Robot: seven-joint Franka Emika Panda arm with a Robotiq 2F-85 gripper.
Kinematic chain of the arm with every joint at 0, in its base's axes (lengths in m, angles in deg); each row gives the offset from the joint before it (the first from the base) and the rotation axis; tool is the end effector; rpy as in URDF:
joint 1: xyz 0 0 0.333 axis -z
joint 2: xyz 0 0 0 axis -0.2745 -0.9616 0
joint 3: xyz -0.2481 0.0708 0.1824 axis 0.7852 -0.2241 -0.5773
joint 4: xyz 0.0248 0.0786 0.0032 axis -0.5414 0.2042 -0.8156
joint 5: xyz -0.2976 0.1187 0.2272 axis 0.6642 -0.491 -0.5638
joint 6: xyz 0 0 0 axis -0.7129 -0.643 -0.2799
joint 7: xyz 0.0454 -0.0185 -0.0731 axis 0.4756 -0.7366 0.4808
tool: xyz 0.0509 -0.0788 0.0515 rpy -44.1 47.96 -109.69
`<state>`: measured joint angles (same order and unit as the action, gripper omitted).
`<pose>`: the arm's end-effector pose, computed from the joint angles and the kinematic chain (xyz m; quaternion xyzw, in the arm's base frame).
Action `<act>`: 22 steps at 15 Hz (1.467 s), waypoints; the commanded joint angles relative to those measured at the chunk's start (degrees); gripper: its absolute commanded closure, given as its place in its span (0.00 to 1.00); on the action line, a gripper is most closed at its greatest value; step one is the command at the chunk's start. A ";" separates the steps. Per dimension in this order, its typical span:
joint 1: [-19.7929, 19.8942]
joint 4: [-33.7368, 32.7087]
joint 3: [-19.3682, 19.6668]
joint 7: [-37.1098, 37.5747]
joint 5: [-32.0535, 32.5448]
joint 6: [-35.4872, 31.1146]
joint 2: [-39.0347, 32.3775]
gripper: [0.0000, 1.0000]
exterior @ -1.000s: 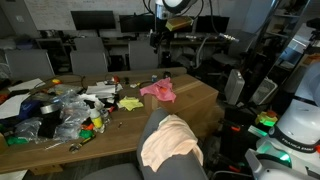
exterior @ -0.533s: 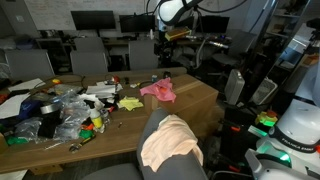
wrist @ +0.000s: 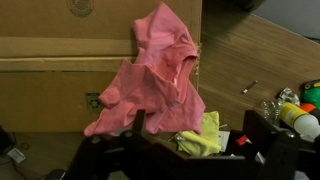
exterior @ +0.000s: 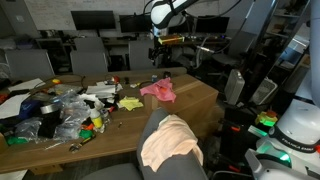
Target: Put the three towels on the headrest of the grey chair
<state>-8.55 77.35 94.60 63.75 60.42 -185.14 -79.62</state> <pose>0.6519 -0.1606 0.3652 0.9713 -0.2368 0.0017 0.0214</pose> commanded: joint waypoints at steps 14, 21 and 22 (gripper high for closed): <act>5.32 -22.78 -3.23 -8.55 -8.00 14.16 -22.14 0.00; 5.28 -28.49 -3.80 -8.81 -7.43 19.79 -28.92 0.00; 5.24 -28.79 -3.74 -8.79 -7.31 20.26 -29.56 0.00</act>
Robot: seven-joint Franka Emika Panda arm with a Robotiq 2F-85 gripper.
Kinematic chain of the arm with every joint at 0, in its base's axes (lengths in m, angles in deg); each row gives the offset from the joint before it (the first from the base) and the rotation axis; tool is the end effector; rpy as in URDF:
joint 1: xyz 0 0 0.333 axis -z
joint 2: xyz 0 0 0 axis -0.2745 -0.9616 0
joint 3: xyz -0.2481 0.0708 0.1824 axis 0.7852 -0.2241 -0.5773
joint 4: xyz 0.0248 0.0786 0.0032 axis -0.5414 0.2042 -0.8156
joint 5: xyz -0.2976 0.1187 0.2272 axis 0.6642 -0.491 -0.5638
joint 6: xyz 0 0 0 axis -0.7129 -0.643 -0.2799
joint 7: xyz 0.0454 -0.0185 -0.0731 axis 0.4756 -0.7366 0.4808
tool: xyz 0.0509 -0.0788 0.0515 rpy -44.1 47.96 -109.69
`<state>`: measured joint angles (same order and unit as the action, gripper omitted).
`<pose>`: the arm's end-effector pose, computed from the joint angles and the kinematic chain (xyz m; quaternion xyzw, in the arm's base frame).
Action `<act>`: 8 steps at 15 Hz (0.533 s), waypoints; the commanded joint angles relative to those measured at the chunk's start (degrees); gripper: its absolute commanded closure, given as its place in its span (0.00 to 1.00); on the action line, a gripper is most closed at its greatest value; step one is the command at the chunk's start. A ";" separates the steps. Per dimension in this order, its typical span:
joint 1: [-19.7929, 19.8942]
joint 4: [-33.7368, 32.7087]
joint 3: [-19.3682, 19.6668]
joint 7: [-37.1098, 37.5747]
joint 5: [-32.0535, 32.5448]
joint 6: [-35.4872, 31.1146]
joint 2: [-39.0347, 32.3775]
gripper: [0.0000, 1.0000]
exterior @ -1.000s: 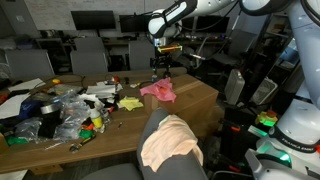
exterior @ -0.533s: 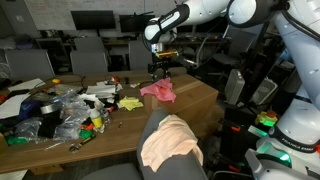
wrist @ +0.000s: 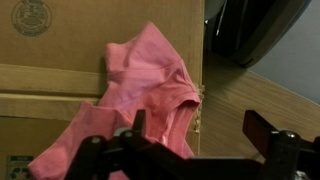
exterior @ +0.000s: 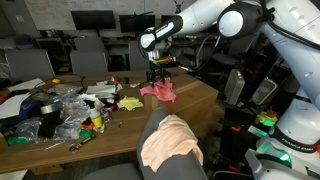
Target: Put the three towels on the headrest of the grey chair
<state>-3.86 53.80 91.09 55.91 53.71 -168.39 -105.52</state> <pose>0.6946 -0.1746 0.2099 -0.9661 0.1963 0.1608 0.0478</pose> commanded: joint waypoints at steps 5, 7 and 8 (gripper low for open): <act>0.60 -7.79 0.78 -0.63 0.38 2.46 -6.54 0.00; 0.52 -8.61 1.36 -0.37 0.96 0.94 -7.04 0.00; 0.31 -8.45 1.78 -0.25 1.48 -0.43 -6.86 0.00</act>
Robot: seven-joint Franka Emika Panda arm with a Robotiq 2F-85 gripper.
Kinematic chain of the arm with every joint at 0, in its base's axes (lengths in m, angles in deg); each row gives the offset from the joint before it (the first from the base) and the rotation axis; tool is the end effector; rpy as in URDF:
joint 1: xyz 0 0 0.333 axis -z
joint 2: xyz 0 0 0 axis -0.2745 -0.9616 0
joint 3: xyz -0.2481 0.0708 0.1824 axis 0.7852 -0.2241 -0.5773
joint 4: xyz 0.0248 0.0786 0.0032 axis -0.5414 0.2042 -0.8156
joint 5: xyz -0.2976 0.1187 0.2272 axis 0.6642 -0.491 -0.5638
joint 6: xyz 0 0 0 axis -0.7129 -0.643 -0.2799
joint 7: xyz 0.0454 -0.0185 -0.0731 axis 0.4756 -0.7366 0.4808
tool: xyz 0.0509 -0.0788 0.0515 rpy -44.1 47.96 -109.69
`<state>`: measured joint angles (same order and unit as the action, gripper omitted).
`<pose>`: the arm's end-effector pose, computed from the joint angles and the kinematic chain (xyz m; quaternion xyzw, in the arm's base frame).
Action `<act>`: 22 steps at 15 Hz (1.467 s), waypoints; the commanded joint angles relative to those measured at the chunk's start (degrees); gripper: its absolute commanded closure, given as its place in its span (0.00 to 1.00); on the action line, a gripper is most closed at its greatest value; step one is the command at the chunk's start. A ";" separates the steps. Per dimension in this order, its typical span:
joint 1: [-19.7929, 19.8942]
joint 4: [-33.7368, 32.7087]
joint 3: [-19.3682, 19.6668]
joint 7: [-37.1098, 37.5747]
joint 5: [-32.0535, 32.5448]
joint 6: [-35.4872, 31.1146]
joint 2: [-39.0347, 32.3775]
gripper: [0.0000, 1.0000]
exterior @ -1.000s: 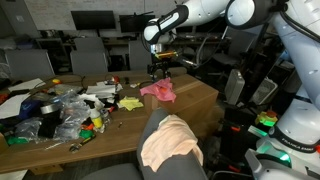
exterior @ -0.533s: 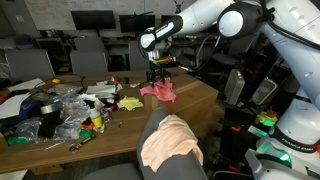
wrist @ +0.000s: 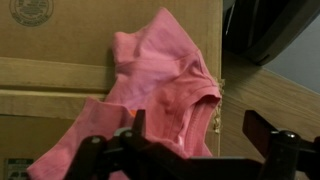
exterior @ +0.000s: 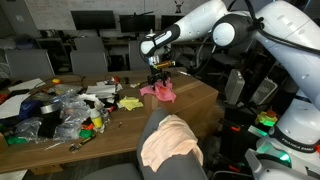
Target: Put the three towels on the headrest of the grey chair
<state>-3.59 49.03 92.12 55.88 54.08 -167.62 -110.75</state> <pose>0.6987 -0.1881 0.1787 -0.9637 0.2011 0.1716 0.0376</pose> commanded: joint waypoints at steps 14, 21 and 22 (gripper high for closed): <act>0.21 -0.04 1.48 0.53 2.44 -7.99 -1.53 0.00; 0.70 2.05 1.82 1.04 2.25 -8.59 -0.77 0.32; 0.74 3.01 1.91 1.20 2.19 -8.84 -0.05 0.42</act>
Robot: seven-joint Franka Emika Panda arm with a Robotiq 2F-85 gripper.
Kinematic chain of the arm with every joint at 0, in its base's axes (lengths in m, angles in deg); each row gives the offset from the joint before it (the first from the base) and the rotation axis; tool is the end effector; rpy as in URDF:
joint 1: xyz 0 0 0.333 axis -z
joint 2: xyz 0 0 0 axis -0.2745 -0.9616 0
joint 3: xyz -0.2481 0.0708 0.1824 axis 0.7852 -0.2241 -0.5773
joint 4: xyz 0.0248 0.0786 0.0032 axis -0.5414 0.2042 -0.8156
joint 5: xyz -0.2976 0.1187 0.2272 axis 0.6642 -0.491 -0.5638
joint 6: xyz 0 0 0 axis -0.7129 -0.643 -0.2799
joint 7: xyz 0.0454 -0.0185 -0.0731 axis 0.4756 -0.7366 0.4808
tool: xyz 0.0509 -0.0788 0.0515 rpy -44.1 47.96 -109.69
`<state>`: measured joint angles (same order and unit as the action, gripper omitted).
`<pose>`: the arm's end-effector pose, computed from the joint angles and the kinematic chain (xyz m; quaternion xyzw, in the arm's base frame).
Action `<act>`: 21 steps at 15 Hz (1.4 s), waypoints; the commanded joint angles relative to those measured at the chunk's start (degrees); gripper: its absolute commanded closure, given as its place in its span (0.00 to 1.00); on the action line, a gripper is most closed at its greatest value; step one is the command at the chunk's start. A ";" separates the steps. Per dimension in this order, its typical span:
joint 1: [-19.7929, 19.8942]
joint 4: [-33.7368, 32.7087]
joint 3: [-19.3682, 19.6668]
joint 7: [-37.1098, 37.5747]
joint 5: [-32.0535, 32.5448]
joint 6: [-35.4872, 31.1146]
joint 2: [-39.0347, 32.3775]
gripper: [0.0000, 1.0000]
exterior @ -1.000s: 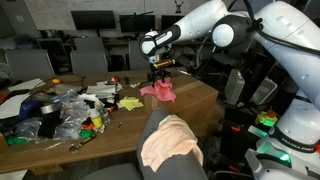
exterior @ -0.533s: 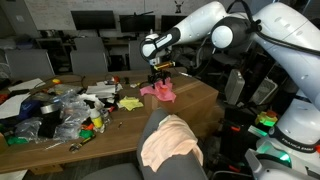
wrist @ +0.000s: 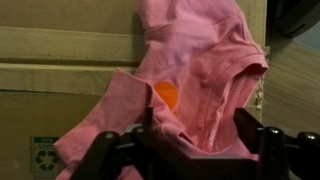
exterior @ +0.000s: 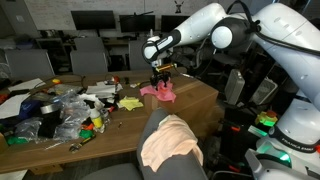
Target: Put the three towels on the headrest of the grey chair
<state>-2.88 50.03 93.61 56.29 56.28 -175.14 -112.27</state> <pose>0.6986 -0.2170 0.1599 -0.9680 0.2140 0.1309 0.0040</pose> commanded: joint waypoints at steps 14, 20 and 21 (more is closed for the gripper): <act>-0.74 18.44 1.90 2.91 0.13 -8.58 17.02 0.99; -2.37 27.80 2.76 4.70 1.15 -11.57 29.73 0.99; -2.93 29.26 2.89 4.95 1.77 -11.89 32.23 0.99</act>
<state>-3.54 71.12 95.26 59.52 56.35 -184.57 -89.63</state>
